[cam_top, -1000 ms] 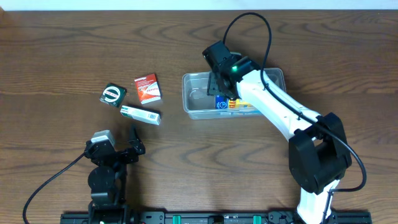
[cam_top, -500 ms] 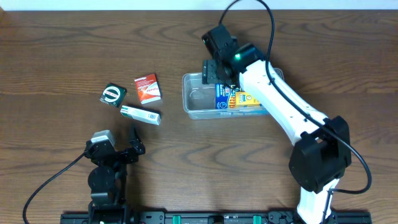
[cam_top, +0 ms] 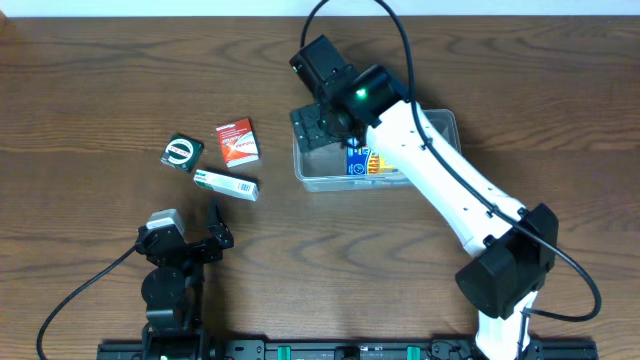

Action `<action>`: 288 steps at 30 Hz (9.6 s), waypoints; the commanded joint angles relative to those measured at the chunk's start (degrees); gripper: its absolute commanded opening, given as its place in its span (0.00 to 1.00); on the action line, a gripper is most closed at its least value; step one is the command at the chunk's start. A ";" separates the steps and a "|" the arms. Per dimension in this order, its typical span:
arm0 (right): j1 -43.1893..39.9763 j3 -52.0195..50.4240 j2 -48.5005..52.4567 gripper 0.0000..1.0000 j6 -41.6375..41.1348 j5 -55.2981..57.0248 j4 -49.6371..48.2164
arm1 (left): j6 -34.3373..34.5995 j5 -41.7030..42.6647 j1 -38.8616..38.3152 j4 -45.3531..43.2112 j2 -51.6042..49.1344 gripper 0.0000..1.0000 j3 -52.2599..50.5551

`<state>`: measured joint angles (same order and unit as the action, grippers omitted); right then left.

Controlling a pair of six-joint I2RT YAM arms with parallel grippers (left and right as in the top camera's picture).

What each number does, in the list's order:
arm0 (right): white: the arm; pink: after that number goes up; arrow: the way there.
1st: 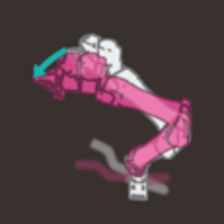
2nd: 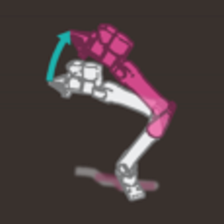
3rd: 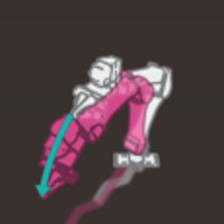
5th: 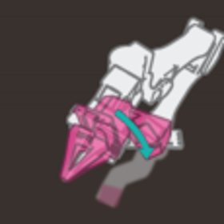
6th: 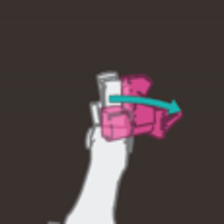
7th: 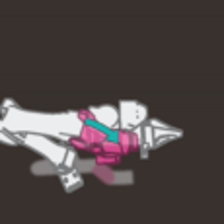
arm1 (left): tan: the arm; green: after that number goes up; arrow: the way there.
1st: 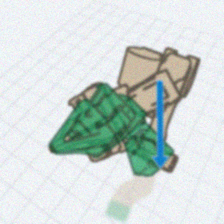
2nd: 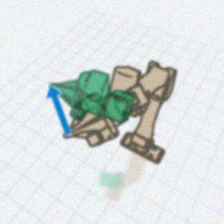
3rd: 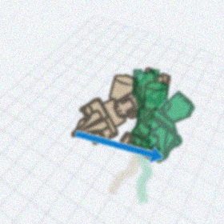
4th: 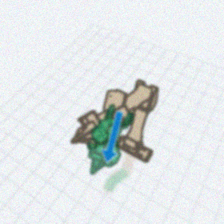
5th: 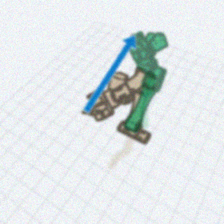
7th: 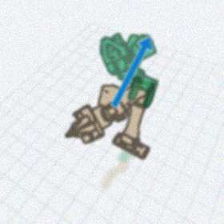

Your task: Pack container

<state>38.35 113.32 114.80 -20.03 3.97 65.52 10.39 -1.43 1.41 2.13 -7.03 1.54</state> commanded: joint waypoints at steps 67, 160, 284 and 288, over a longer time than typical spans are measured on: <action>-50.05 -3.93 -12.48 0.99 0.37 3.10 11.85 | -5.53 11.54 0.24 37.79 -77.44 0.98 58.01; -50.07 -3.93 -12.48 0.99 0.37 3.10 11.85 | 11.10 12.76 -2.84 35.30 -88.15 0.33 62.29; -50.05 -3.93 -12.50 0.99 0.37 3.10 11.87 | -39.34 -13.25 -50.23 -5.25 -97.04 0.24 72.28; -50.05 -3.93 -12.50 0.99 0.37 3.10 11.87 | -46.82 -13.22 -50.25 -5.27 -97.04 0.24 72.19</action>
<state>-11.22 109.43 102.06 -19.88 7.09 77.32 -27.22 -13.78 -48.86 -2.92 -104.09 72.86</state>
